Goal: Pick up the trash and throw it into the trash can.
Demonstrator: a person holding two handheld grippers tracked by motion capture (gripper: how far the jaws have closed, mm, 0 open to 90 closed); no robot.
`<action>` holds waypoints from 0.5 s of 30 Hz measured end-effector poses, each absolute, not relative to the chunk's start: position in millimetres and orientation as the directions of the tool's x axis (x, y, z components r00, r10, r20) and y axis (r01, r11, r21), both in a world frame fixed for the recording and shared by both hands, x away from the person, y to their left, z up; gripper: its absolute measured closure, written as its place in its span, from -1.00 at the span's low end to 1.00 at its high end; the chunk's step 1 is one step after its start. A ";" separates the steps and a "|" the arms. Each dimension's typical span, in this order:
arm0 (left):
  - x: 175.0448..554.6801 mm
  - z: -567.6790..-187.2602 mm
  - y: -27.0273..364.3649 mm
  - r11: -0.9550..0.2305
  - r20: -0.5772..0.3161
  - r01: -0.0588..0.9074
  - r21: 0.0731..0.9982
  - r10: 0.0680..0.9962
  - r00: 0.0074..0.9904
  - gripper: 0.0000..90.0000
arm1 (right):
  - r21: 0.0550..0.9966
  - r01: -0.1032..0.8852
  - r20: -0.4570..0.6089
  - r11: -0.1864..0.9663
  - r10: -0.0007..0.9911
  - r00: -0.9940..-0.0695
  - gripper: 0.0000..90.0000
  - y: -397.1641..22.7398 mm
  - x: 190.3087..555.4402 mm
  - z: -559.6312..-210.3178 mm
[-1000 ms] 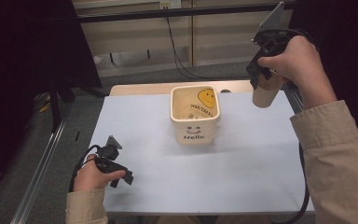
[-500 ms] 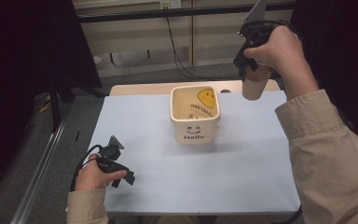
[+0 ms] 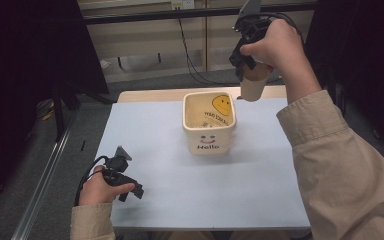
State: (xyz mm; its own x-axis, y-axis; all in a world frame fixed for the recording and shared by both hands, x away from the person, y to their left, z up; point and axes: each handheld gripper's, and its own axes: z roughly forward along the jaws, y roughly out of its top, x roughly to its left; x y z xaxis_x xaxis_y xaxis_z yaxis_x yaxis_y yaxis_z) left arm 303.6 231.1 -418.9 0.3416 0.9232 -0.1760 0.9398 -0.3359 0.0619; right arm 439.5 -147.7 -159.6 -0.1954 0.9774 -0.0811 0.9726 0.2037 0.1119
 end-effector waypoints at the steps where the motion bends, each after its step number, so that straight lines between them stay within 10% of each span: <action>1: 303.6 -419.0 231.5 -0.337 -0.169 0.939 0.062 0.924 0.343 -0.90 | 0.114 0.970 -0.076 0.215 0.975 -0.207 -0.52 -142.1 440.4 -159.8; 15: 302.0 -419.2 232.0 -0.325 -0.174 0.943 0.075 0.927 0.333 -0.90 | 0.126 0.953 -0.056 0.274 0.962 -0.269 -0.52 -108.4 447.3 -166.9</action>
State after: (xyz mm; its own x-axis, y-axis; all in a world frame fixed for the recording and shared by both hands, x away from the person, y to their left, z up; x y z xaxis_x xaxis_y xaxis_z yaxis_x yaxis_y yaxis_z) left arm 302.0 232.0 -419.2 0.3331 0.9267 -0.1740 0.9428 -0.3248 0.0750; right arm 447.3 -108.4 -166.9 -0.2685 0.9616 -0.0561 0.9535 0.2736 0.1265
